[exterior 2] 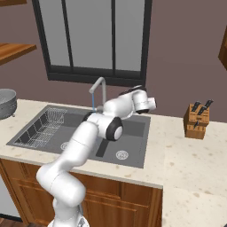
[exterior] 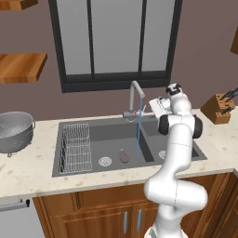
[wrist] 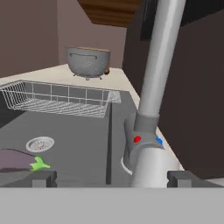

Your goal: Turn on the sink faucet. Then move the eggplant from the counter to the sink. Turn off the sink. Move the vegetable from the sink to the pot next to the stove. Finally move the pot to the front left burner.

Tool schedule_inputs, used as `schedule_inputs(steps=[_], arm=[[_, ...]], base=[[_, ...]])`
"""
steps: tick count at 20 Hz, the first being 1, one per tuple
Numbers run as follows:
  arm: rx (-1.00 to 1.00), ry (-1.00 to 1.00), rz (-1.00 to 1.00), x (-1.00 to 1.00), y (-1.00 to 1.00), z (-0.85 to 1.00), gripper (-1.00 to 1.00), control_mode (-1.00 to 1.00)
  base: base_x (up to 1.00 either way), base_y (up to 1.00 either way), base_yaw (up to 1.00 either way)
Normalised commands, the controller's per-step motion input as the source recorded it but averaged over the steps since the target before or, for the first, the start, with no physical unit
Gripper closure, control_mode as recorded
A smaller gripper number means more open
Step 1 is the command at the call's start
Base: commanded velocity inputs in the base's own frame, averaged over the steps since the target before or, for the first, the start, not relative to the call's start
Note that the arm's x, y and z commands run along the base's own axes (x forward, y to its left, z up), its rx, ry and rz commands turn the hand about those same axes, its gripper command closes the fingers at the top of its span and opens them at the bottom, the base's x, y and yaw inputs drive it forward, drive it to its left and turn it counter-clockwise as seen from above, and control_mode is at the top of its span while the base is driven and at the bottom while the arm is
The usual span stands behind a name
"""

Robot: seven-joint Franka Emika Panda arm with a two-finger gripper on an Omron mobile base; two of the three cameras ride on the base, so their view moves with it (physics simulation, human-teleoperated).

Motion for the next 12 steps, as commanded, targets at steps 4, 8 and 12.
schedule_inputs(steps=[4, 8, 12], arm=[[0.0, -0.06, 0.0, -0.29, 0.29, 0.05, -1.0, -1.0], [0.0, 0.0, 0.0, -0.14, 0.34, 0.0, -1.0, -1.0], [0.0, 0.0, -0.01, -0.01, 0.16, -0.04, -1.0, -1.0]], base=[[0.0, 0.0, 0.0], [0.0, 0.0, 0.0], [0.0, 0.0, 0.0]])
